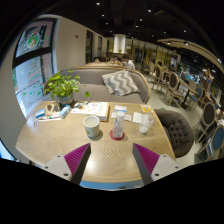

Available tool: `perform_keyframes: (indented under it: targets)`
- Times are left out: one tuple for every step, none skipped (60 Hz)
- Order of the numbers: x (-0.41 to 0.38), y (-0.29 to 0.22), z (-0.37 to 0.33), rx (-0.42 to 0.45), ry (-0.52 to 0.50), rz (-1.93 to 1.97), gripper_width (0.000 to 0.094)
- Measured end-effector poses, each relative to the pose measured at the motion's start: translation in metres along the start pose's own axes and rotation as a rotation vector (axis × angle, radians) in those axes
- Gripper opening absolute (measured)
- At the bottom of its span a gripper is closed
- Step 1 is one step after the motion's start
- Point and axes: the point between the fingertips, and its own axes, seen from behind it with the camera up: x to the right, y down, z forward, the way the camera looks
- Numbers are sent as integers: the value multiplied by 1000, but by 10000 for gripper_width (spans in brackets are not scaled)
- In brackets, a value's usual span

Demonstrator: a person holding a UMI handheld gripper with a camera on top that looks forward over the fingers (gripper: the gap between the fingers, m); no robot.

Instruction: Pour water

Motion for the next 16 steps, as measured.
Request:
perform_keyframes:
  targets:
    - [0,1,-3,-2,0,1,856]
    - [-1,2,-5,-3,-2,4,856]
    - [-2,3,-8,-4,-5,9,856]
    - [-4,4,-12,-4,-5,11,858]
    - [-4,5,-14,-3,-6,10,857]
    - [-4,6,-15,-3,-5,6,857]
    - [-4,7,-18,-3,-3,0,857]
    - [-4,8,-19,-3,-2,-6,858]
    - [-4,9,-20,-4,-2,-10,856]
    - [-4,10,-22,-7,-4,-12,858]
    - [-5,11,-23,-10,-6,-15,856]
    - [-6,12,-24,-12,-8,-17,856]
    - [-7,13,-26,-14,-10,-17,859]
    - [-8,13,-27,-14,-13,-17,858]
    - [-9,13,-28,-14,-17,-17,857]
    - [-11,14,-28,-12,-20,-17,857]
